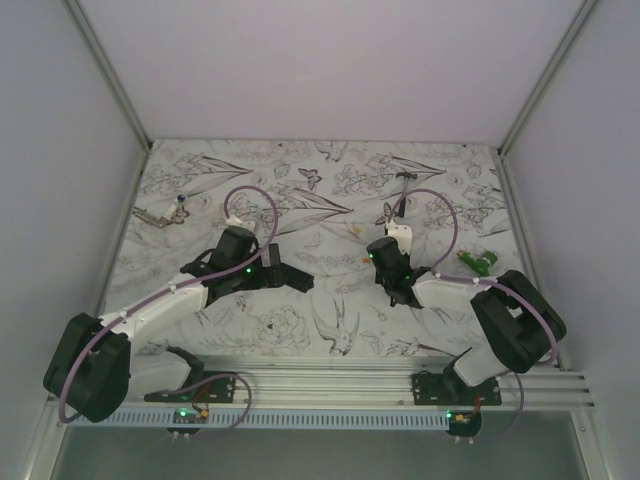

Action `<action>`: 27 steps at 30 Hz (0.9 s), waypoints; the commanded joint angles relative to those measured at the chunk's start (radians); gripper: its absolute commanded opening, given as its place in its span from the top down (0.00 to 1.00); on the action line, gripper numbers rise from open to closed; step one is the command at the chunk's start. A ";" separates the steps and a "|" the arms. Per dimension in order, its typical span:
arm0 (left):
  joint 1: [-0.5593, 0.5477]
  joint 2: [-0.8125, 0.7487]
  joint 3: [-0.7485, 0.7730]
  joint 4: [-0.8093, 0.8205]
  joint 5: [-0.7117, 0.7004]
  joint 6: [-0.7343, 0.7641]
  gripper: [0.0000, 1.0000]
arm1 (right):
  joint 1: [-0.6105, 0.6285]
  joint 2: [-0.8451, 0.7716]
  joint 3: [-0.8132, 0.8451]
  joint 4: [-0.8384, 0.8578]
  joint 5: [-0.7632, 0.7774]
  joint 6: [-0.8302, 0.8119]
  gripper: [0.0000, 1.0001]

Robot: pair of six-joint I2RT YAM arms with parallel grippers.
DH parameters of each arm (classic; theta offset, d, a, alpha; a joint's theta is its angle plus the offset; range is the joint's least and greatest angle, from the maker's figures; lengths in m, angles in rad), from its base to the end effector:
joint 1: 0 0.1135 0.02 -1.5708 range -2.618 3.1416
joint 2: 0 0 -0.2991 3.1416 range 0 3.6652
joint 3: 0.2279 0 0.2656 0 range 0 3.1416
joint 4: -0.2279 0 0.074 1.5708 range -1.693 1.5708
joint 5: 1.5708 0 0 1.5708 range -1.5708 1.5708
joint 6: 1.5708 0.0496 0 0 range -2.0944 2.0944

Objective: Snap on the fuse box
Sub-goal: Pick up the fuse from the center of the board.

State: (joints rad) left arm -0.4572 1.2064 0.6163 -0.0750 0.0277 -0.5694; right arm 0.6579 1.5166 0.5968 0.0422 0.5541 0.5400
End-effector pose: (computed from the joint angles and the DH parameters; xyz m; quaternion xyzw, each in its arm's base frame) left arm 0.2318 -0.1156 0.2226 -0.0444 0.8980 -0.2257 0.3750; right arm 0.2395 0.1521 0.1533 0.0395 0.9086 -0.0283 0.4149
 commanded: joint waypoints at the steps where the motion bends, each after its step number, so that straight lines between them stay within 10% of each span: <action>1: -0.001 0.004 0.019 0.002 0.010 -0.015 0.00 | -0.004 -0.014 -0.005 -0.036 0.031 0.031 0.60; 27: -0.003 -0.004 0.021 0.002 0.025 -0.018 0.00 | -0.009 0.014 -0.006 0.012 -0.003 -0.026 0.64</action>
State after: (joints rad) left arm -0.4583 1.2064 0.6163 -0.0750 0.0338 -0.5835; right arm 0.6575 1.5139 0.5877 0.0715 0.5240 0.5056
